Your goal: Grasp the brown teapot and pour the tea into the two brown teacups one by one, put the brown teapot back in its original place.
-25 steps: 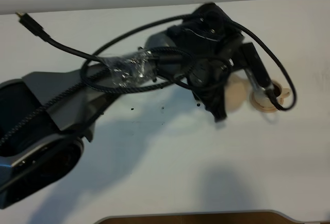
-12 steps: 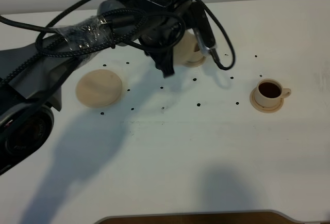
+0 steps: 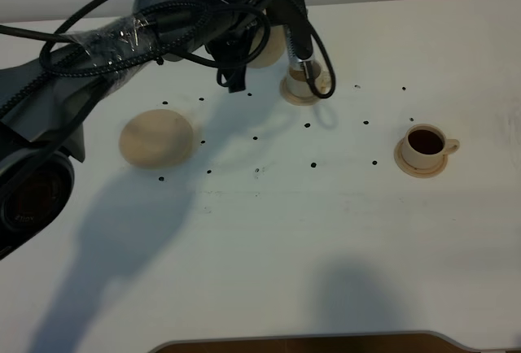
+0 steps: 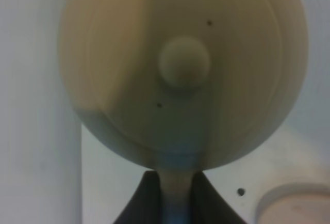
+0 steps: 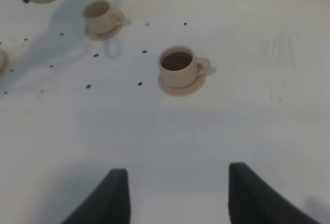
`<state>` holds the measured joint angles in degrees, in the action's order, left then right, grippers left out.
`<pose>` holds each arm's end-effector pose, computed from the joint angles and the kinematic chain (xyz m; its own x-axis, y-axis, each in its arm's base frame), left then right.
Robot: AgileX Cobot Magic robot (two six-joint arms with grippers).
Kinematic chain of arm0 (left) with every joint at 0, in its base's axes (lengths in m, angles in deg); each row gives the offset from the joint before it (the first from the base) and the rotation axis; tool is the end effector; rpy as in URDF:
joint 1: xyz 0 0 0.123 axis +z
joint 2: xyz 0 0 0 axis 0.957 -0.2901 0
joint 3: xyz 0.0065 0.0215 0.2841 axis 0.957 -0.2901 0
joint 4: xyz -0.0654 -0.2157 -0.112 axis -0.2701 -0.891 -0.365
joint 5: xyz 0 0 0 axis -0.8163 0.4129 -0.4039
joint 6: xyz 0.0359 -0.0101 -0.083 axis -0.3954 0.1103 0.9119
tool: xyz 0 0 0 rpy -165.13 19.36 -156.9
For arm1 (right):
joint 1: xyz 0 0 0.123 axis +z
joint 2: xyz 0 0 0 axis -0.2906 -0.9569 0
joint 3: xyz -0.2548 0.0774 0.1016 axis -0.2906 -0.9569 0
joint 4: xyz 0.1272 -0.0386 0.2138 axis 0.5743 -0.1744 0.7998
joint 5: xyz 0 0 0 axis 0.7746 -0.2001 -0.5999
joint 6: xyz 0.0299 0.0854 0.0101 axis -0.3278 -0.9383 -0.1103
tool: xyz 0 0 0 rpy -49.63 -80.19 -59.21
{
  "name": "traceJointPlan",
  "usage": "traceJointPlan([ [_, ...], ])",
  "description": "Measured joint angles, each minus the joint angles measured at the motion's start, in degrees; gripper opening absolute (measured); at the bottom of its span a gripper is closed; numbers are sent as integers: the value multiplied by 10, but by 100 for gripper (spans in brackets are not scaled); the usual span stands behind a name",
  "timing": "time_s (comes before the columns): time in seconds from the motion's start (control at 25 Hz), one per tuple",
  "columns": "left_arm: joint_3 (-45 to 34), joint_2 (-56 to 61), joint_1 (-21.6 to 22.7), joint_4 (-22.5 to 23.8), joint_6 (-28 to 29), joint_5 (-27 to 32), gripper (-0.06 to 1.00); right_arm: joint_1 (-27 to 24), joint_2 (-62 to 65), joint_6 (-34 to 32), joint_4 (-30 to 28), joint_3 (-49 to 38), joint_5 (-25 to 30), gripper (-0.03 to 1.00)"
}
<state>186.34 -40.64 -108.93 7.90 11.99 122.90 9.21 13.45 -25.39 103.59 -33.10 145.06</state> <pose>0.4230 -0.2561 0.2188 -0.1306 0.9914 0.0048 0.7699 0.0984 0.6306 -0.0039 0.0222 0.2760 -0.4564 0.1180 -0.8819 -0.0512 0.9860 0.1584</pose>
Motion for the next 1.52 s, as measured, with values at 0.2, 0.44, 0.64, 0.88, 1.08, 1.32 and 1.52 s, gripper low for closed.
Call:
traceJointPlan([
  [0.2, 0, -16, 8, 27, -33, -3, 14, 0, 0, 0, 0, 0, 0, 45],
  [0.44, 0, -42, 8, 57, -40, -33, 14, 0, 0, 0, 0, 0, 0, 45],
  [0.64, 0, -51, 8, 75, -57, -53, 14, 0, 0, 0, 0, 0, 0, 45],
  [0.88, 0, -67, 7, 104, -78, -71, 14, 0, 0, 0, 0, 0, 0, 45],
  [1.08, 0, -67, 6, 122, -94, -105, 14, 0, 0, 0, 0, 0, 0, 45],
  [1.32, 0, -67, 5, 146, -121, -109, 14, 0, 0, 0, 0, 0, 0, 45],
  [1.52, 0, -67, 0, 178, -124, -109, 14, 0, 0, 0, 0, 0, 0, 45],
])
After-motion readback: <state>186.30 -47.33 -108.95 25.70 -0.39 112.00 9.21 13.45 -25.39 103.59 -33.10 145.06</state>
